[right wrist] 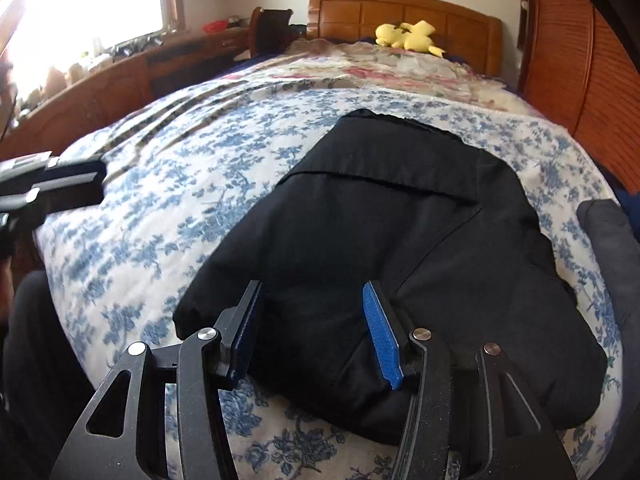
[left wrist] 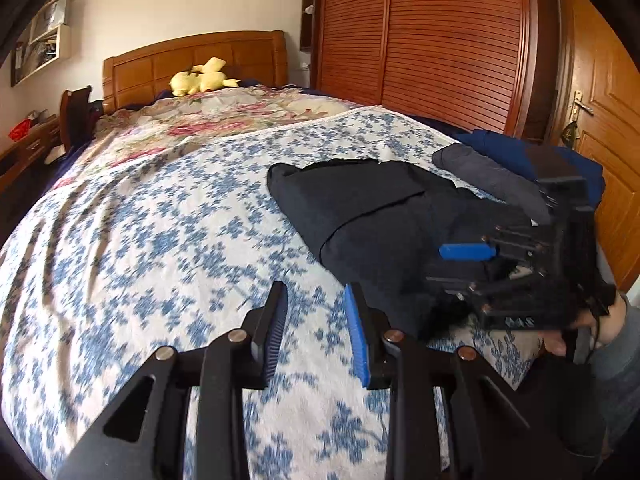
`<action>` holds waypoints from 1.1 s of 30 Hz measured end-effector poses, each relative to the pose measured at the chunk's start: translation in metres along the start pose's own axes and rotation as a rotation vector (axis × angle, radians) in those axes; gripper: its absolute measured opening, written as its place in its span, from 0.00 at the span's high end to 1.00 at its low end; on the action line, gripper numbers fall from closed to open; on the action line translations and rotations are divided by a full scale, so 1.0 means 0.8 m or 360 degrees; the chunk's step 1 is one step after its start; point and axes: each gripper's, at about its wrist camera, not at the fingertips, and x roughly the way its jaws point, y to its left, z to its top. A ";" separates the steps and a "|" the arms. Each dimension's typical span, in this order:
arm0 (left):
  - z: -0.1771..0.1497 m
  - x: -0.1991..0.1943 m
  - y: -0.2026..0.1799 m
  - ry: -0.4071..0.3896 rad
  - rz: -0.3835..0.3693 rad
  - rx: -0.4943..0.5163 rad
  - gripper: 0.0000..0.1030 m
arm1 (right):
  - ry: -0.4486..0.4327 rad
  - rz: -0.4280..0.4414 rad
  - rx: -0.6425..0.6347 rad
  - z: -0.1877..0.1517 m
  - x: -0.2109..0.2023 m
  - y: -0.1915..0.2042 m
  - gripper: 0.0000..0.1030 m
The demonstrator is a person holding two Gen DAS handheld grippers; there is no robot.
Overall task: Fold large clothes
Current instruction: 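Grasp the folded coat bundle with both grippers and lift it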
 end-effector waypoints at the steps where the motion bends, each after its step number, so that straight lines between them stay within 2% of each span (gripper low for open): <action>1: 0.005 0.009 0.002 0.0004 -0.0018 0.0006 0.68 | -0.0016 -0.0006 0.0014 -0.002 -0.004 0.000 0.50; 2: 0.010 0.018 0.003 0.0008 -0.0032 0.0015 0.65 | -0.0040 -0.0019 0.0038 -0.005 -0.012 -0.002 0.50; 5: 0.025 0.041 0.006 0.0016 -0.0060 0.0044 0.64 | -0.0110 -0.0031 0.0133 -0.016 -0.044 -0.014 0.50; 8: 0.042 0.067 0.009 0.0026 -0.0071 0.0085 0.64 | -0.0125 -0.0127 0.0182 -0.034 -0.076 -0.029 0.50; 13: 0.074 0.123 0.022 0.0077 -0.0096 0.0112 0.64 | -0.0054 -0.0311 0.0300 -0.066 -0.103 -0.068 0.50; 18: 0.104 0.182 0.029 0.0153 -0.0077 0.0166 0.64 | -0.0005 -0.0397 0.0445 -0.080 -0.092 -0.103 0.46; 21: 0.119 0.213 0.039 0.0199 -0.0102 0.0132 0.64 | 0.0046 -0.0370 0.0493 -0.086 -0.073 -0.116 0.46; 26: 0.141 0.264 0.060 0.0261 -0.0098 0.0045 0.64 | 0.0053 -0.0287 0.0543 -0.086 -0.054 -0.124 0.45; 28: 0.148 0.283 0.063 0.0305 -0.0130 0.0023 0.64 | 0.0057 -0.0263 0.0550 -0.086 -0.047 -0.124 0.45; 32: 0.148 0.306 0.064 0.0350 -0.0110 0.0005 0.55 | 0.0028 -0.0245 0.0572 -0.085 -0.042 -0.121 0.43; 33: 0.145 0.312 0.064 0.0359 -0.0089 0.0001 0.49 | 0.0023 -0.0243 0.0577 -0.085 -0.041 -0.121 0.42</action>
